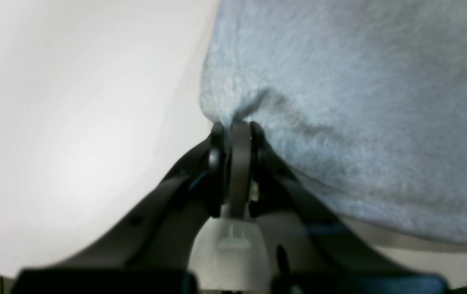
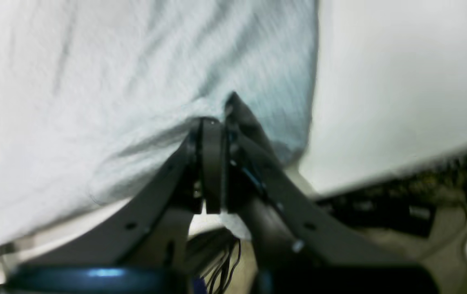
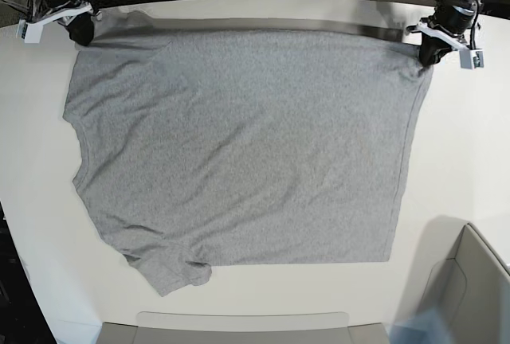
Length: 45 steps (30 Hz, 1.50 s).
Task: Fold the T-shirt properly
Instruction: 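Lift the shoulder edge and fold it over toward the hem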
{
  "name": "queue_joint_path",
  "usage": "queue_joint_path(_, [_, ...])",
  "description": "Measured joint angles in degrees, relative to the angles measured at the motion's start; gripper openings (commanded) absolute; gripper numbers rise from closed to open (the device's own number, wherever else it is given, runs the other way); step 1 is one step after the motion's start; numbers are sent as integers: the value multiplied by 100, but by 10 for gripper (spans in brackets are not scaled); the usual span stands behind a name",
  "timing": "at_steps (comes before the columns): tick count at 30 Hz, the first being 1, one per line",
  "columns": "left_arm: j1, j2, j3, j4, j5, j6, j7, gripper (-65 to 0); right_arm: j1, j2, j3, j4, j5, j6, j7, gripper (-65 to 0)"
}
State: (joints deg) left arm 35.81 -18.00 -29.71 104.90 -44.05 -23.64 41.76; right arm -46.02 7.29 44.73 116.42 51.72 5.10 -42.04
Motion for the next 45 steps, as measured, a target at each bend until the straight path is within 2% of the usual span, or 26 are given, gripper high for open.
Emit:
queue_joint_path(2, [-151, -11, 109, -20, 24, 68, 186, -650, 63, 155, -17, 2, 15, 0, 0, -650])
queue_joint_path(4, [-437, 9, 138, -42, 74, 63, 581, -650, 179, 157, -33, 4, -11, -2, 2, -650])
queue_joint_path(6, [-734, 98, 138, -20, 44, 28, 627, -650, 291, 153, -76, 4, -131, -2, -2, -650])
queue_joint_path(9, [-1040, 103, 144, -17, 48, 31, 911, -650, 603, 157, -205, 4, -664, -7, -13, -650])
queue_joint_path(13, [-1303, 105, 142, -31, 72, 85, 1248, -650, 1102, 144, -302, 7, -1014, -4, -616, -650])
queue_joint_path(16, [-1554, 103, 142, -39, 68, 173, 1268, -650, 1447, 219, -315, 4, -999, -2, -1047, -650])
queue_joint_path(19, [-1687, 101, 168, -35, 50, 750, 1255, -650, 1788, 476, -341, -7, -999, 2, -1333, -650])
queue_joint_path(21, [-1781, 109, 173, -55, 59, 903, 1373, -650, 2057, 509, -328, -17, -1010, 0, -1506, -650])
queue_joint_path(25, [-2133, 98, 175, -444, 50, 909, 1351, -650, 2398, 695, -417, -35, -1034, 2, -1895, -650])
queue_joint_path(28, [-2385, 105, 188, -815, 48, 907, 1351, -650, 2717, 763, -632, -205, -1049, 0, -1906, -650])
queue_joint_path(34, [-2660, 105, 192, -1010, 50, 931, 1351, -650, 3193, 767, -1211, -483, -2050, 2, -1945, -650])
queue_joint_path(38, [-2892, 83, 328, -1204, 94, 955, 1331, -650, 3536, 745, -1554, -815, -2218, 2, -1937, -650])
queue_joint_path(45, [-3497, 170, 918, -1305, 1228, 927, 1298, -650, 4127, 798, -1812, -1305, -2651, 2, -1928, -650])
